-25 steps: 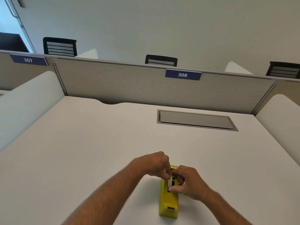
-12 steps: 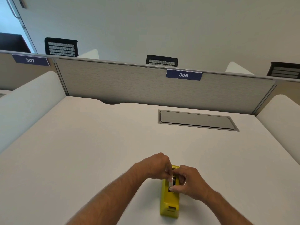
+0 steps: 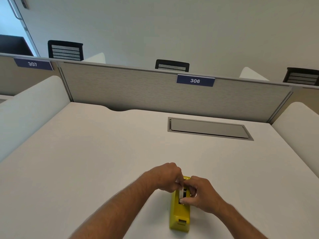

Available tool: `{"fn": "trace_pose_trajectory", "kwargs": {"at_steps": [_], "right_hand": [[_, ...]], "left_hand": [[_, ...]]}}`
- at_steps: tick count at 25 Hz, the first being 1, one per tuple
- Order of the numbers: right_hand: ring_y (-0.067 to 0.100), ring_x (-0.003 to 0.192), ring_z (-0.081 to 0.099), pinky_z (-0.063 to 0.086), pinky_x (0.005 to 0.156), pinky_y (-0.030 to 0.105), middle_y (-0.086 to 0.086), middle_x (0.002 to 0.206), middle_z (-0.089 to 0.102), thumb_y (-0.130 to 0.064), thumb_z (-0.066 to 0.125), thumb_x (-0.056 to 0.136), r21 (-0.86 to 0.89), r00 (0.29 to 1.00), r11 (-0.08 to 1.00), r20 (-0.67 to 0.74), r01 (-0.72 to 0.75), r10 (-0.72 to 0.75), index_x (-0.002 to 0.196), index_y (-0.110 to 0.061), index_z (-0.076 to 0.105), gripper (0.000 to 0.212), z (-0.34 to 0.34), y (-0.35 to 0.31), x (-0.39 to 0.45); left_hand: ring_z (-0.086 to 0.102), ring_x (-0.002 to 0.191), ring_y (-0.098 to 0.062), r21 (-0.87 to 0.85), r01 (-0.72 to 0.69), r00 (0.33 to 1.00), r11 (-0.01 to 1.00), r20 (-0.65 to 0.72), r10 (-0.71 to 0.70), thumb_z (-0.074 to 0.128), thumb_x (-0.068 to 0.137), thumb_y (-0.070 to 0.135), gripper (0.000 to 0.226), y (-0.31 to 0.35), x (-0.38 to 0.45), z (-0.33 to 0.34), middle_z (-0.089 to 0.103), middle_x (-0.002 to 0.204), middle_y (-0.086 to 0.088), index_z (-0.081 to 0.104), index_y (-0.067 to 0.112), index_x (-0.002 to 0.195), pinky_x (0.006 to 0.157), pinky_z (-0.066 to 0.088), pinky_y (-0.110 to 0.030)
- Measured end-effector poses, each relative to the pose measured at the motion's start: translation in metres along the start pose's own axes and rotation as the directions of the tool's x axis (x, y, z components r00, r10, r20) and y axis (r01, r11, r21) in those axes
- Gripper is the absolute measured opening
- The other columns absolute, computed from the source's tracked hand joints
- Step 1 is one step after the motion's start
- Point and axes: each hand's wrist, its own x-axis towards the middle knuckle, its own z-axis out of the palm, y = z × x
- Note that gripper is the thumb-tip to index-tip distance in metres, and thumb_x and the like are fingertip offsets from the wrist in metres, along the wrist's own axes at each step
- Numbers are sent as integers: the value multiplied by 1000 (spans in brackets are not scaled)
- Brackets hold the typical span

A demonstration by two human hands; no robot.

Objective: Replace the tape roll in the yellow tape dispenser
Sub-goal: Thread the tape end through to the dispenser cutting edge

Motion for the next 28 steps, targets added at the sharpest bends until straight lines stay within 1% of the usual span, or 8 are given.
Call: {"fn": "trace_pose_trajectory", "kwargs": {"at_steps": [5, 9, 11, 14, 17, 21, 25, 28], "right_hand": [[6, 64, 48, 41, 58, 15, -18, 69, 51, -56, 82, 64, 7, 1000, 1000, -4, -9, 9, 90, -36, 68, 35, 1, 0, 0], [6, 65, 48, 39, 59, 17, -16, 70, 52, -57, 81, 64, 8, 1000, 1000, -2, -7, 7, 89, -34, 69, 36, 1, 1, -1], [6, 65, 48, 40, 59, 17, -16, 71, 52, -56, 81, 64, 10, 1000, 1000, 2, -9, 9, 86, -35, 69, 33, 0, 1, -1], [6, 65, 48, 39, 59, 16, -17, 71, 52, -55, 81, 66, -2, 1000, 1000, 1, -7, 7, 88, -35, 68, 32, 0, 0, -1], [6, 65, 48, 39, 58, 15, -18, 70, 51, -54, 82, 66, 1, 1000, 1000, 6, -10, 10, 86, -38, 65, 31, 0, -1, -1], [6, 64, 47, 39, 59, 15, -17, 70, 50, -54, 82, 66, 2, 1000, 1000, -2, -11, 11, 90, -32, 69, 35, 0, 0, -1], [5, 64, 48, 39, 58, 15, -16, 70, 51, -53, 83, 65, 17, 1000, 1000, -8, -8, 8, 92, -32, 70, 37, 1, 0, -1], [5, 64, 48, 39, 58, 15, -16, 69, 51, -52, 84, 64, 34, 1000, 999, -12, -7, 8, 94, -34, 72, 37, 0, 1, -1]], "left_hand": [[63, 95, -22, -4, 2, 1000, 1000, -18, -2, 63, 95, 18, 25, 0, 0, 4, 74, 109, -6, 73, 14, 117, 83, 52, -33], [64, 91, -22, -27, 33, 999, 999, 0, -34, 66, 95, 27, 27, -3, 2, 3, 74, 105, -8, 73, 15, 117, 85, 56, -39], [63, 90, -20, -47, 55, 998, 997, -11, -56, 71, 91, 29, 27, -1, 2, 5, 74, 103, -7, 75, 16, 114, 85, 56, -39], [63, 89, -20, -69, 86, 995, 994, -49, -90, 69, 92, 24, 24, -1, 3, 10, 75, 102, -6, 75, 17, 114, 82, 56, -34], [62, 88, -20, -25, 84, 995, 996, -58, -86, 63, 94, 21, 24, 0, 1, 12, 75, 101, -5, 74, 18, 115, 80, 56, -35], [61, 84, -20, -18, 66, 995, 998, -70, -67, 62, 95, 20, 24, 0, 1, 12, 75, 100, -4, 74, 19, 116, 75, 51, -30], [62, 83, -20, -92, 72, 994, 993, -81, -80, 63, 95, 20, 23, -1, 0, 16, 75, 100, -6, 74, 15, 115, 74, 48, -28], [62, 84, -18, -147, 49, 996, 988, -61, -58, 67, 93, 23, 22, -6, -1, 12, 74, 99, -6, 75, 14, 111, 76, 52, -31]]}}
